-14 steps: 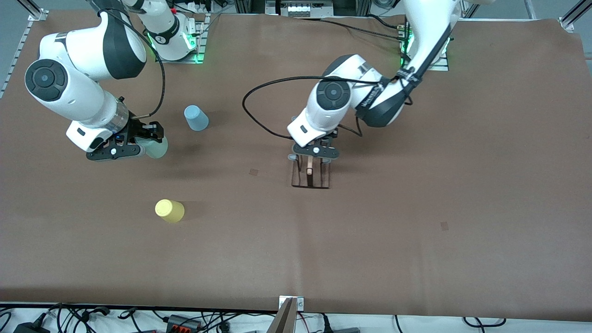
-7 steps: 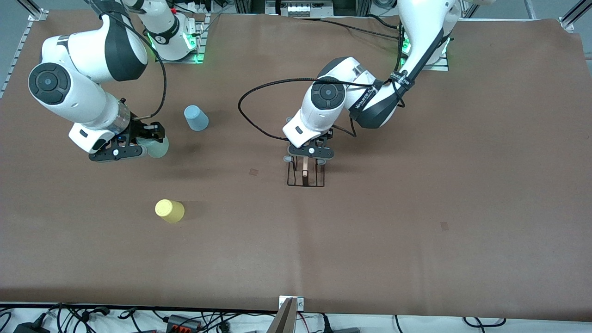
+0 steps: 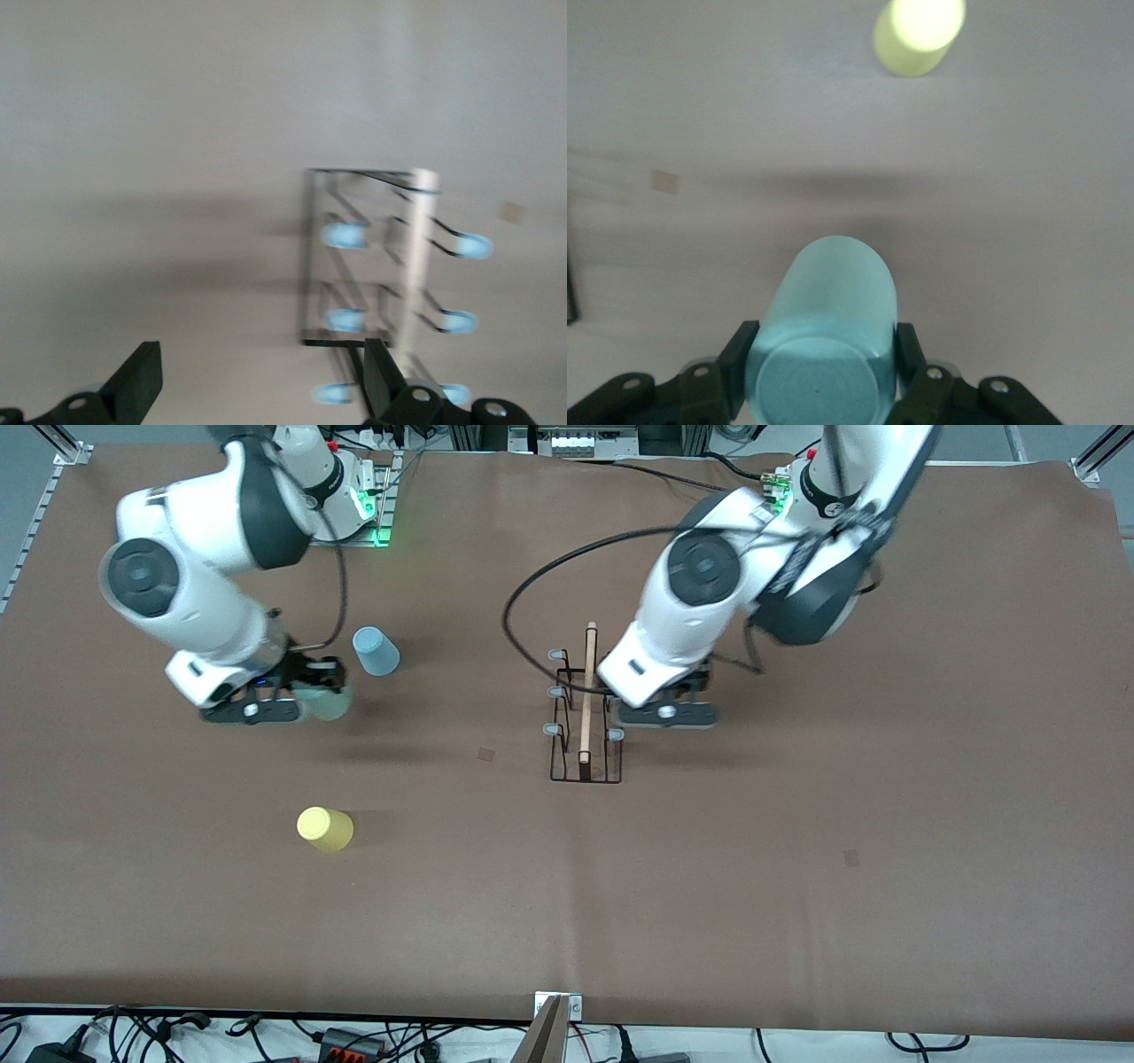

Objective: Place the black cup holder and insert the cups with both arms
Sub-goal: 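Release the rack with the left gripper while the right gripper carries the cup over, then lower the teal cup onto a rack peg and open the right gripper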

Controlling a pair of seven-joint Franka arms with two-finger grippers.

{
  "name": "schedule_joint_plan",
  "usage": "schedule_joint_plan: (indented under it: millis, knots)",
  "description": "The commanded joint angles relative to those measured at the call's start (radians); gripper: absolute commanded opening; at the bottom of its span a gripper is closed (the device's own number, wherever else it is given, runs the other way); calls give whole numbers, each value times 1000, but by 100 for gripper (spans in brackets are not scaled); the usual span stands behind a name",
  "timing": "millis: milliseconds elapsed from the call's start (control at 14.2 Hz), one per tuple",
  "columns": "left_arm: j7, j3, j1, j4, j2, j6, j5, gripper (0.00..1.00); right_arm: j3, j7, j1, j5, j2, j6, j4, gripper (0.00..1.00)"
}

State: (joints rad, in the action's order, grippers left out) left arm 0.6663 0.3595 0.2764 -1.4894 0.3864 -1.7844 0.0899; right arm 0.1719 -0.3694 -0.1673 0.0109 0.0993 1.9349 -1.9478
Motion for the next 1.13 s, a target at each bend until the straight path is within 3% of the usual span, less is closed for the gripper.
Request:
schedule_joint_plan:
  millis: [0, 212, 494, 705, 846, 1058]
  knots:
    - [-127, 0, -95, -20, -63, 91, 94, 100, 47, -237, -84, 33, -1, 12, 32, 0]
    - [-356, 10, -274, -22, -95, 99, 113, 100, 78, -489, -197, 52, 37, 13, 116, 0]
    - [-554, 12, -426, -100, -199, 118, 102, 100, 80, -767, -365, -14, 172, 27, 251, 0]
    - [-588, 12, -491, -134, -286, 209, 47, 100, 121, -926, -414, -89, 241, 122, 254, 0]
    - [-591, 12, -528, -129, -294, 256, 28, 100, 133, -967, -432, -144, 278, 150, 256, 0]
    - [-591, 12, -526, -120, -290, 260, 30, 100, 135, -984, -436, -157, 299, 170, 256, 0]
